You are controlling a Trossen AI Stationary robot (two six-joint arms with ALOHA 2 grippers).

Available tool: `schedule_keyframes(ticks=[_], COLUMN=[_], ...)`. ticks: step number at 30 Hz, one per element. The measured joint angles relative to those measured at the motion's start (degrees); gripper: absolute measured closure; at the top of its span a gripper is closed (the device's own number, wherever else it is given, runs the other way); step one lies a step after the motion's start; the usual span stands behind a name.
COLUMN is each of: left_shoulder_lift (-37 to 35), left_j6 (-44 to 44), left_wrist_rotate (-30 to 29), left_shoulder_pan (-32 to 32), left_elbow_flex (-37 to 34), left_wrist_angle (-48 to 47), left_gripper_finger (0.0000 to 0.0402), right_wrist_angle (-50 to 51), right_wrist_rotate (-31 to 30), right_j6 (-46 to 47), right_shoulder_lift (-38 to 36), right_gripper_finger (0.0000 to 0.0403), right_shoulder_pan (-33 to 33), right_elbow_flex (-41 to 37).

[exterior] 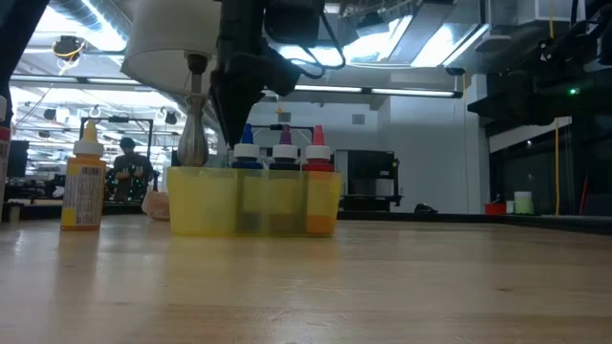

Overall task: Pick & Place food coloring
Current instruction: Put the black food coloring bottle into the yellow bin

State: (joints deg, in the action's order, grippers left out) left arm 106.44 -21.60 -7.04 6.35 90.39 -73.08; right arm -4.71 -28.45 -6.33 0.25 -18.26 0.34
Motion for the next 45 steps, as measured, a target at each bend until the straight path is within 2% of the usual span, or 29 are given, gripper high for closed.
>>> schedule_keyframes(ticks=[9, 17, 40, 45], left_shoulder_lift=[0.0, -0.1, -0.1, -0.1], left_j6=[-0.2, -0.6, 0.8, 1.4], left_wrist_rotate=[-1.2, -1.9, -2.3, -0.9], left_shoulder_pan=[-1.9, -3.4, -4.2, -4.2], left_elbow_flex=[-0.1, -5.6, -16.9, -18.3], left_wrist_angle=[0.1, 0.4, 13.0, 15.5], left_gripper_finger=[0.0339, 0.0339, 0.0339, 0.0339], right_wrist_angle=[0.0, 0.0, 0.0, 0.0], right_wrist_rotate=[0.0, 0.0, 0.0, 0.0], right_j6=[0.0, 0.0, 0.0, 0.0], right_shoulder_lift=[0.0, 0.0, 0.0, 0.0], right_gripper_finger=[0.0166, 0.0166, 0.0166, 0.0166], right_shoulder_pan=[0.0, 0.0, 0.0, 0.0], right_elbow_flex=[0.0, 0.0, 0.0, 0.0])
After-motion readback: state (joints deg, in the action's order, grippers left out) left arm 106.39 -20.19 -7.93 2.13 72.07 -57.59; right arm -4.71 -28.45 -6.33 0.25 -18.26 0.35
